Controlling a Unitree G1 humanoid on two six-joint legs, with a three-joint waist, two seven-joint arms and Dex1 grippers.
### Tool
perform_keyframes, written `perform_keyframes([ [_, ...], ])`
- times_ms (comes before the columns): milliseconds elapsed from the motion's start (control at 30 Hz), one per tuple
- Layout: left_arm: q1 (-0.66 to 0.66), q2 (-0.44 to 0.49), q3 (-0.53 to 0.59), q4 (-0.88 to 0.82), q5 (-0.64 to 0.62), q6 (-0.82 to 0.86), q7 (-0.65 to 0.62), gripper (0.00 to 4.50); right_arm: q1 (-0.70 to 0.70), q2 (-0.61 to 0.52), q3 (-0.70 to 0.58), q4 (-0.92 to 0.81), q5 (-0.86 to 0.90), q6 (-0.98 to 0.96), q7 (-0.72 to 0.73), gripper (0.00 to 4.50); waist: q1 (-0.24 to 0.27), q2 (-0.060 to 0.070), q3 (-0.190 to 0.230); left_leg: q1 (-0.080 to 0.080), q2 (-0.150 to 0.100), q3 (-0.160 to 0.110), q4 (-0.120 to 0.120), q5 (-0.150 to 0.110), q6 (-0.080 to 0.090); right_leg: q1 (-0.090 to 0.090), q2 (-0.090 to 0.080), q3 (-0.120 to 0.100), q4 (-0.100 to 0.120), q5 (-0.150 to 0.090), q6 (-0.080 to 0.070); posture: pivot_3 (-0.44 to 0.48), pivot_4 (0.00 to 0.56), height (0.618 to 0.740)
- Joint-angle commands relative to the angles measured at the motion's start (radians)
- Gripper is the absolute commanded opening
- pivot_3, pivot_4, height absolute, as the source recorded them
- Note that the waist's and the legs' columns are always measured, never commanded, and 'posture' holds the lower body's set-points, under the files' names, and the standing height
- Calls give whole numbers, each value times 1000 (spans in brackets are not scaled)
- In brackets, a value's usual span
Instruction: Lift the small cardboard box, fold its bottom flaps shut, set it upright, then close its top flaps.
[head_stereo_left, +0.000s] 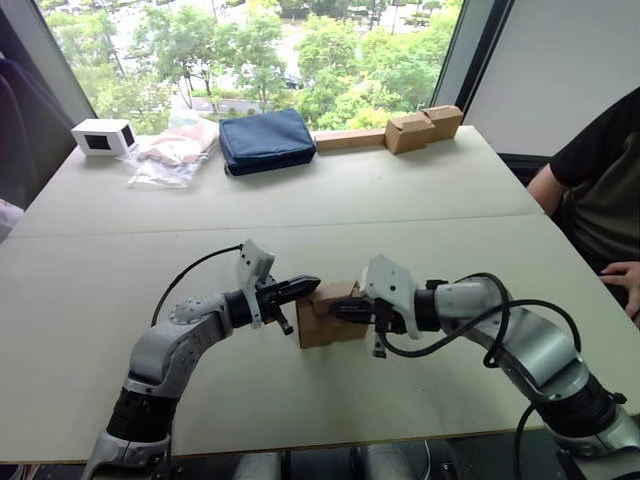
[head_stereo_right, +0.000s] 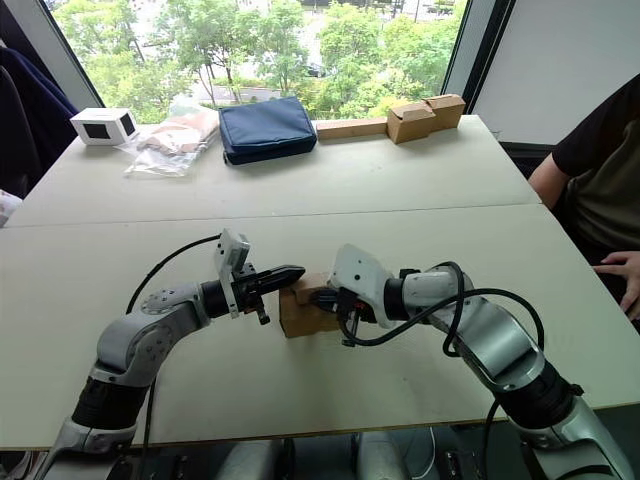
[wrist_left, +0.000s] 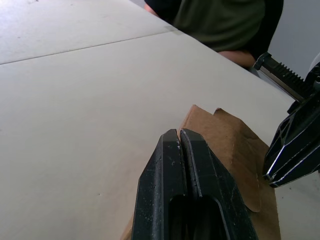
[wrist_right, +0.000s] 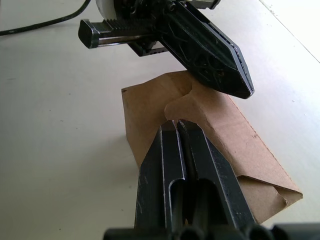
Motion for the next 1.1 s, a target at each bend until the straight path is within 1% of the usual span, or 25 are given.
perform_keyframes([
  [33, -1, -9, 29, -22, -30, 17, 12, 51, 0, -15, 21, 4, -44, -46, 8, 0, 0, 0, 0, 0, 0, 0, 0, 0, 0, 0, 0, 0, 0, 0, 0, 0, 150, 740],
  [333, -2, -9, 28, -28, -42, 32, 17, 51, 7, -5, 40, 25, -86, -78, 5, 0, 0, 0, 0, 0, 0, 0, 0, 0, 0, 0, 0, 0, 0, 0, 0, 0, 150, 740],
  [567, 3, -20, 27, -29, -40, 40, 18, 51, 1, -10, 75, 63, -168, -141, 2, 0, 0, 0, 0, 0, 0, 0, 0, 0, 0, 0, 0, 0, 0, 0, 0, 0, 150, 740],
  [700, 10, -9, 7, -35, -11, 26, 12, 51, 6, -5, 87, 91, -196, -153, 2, 0, 0, 0, 0, 0, 0, 0, 0, 0, 0, 0, 0, 0, 0, 0, 0, 0, 150, 740],
  [1100, 27, 19, -42, -61, 31, -5, -10, 51, -1, 27, 60, 110, -186, -151, 4, 0, 0, 0, 0, 1, 0, 0, 0, 0, 0, 1, 0, 0, 0, 0, 0, 0, 150, 740],
])
